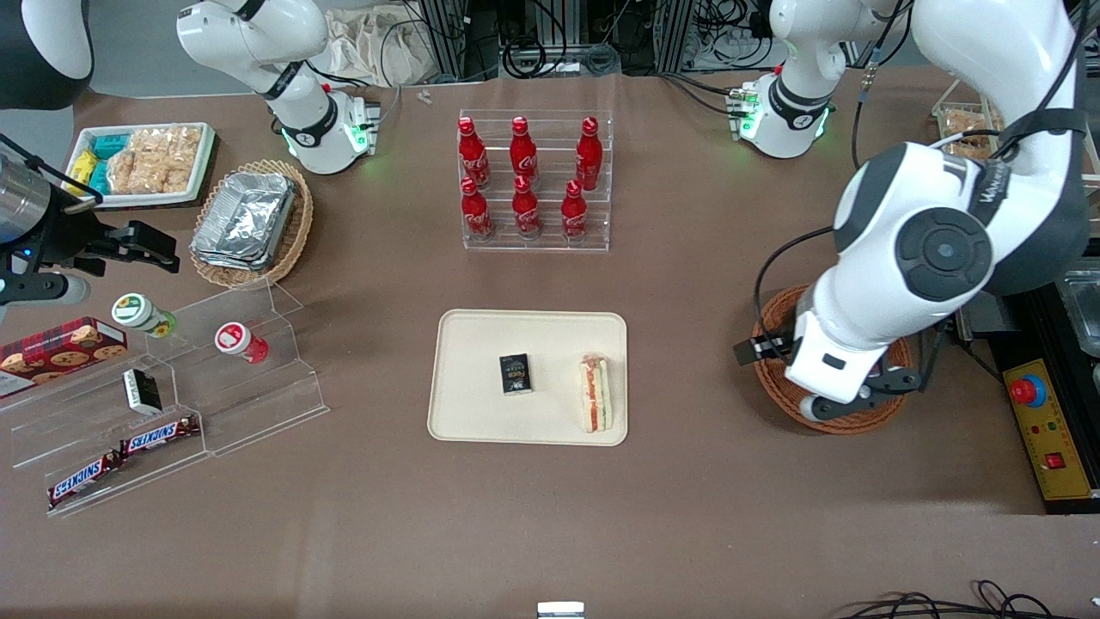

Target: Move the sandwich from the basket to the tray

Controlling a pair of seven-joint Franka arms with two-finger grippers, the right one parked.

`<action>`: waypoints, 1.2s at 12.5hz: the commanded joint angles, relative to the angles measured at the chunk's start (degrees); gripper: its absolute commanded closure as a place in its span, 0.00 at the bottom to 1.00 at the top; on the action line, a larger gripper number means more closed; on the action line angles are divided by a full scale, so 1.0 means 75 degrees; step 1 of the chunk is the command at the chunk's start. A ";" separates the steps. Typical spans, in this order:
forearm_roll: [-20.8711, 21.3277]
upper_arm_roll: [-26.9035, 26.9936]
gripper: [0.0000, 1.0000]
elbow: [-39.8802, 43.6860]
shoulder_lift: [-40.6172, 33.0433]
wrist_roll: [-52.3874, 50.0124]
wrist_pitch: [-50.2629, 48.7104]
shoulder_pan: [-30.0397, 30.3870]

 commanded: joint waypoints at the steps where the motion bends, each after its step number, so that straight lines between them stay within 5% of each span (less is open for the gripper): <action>1: -0.0140 -0.0071 0.00 -0.1433 -0.0968 0.1199 0.0524 0.0851; 4: -0.0374 0.0161 0.00 -0.2220 -0.1683 0.2113 0.0726 0.0889; 9: -0.1230 0.2785 0.00 -0.2936 -0.2598 0.3965 0.0866 -0.0716; 15: -0.1195 0.2824 0.00 -0.1101 -0.1465 0.4156 -0.0022 -0.0682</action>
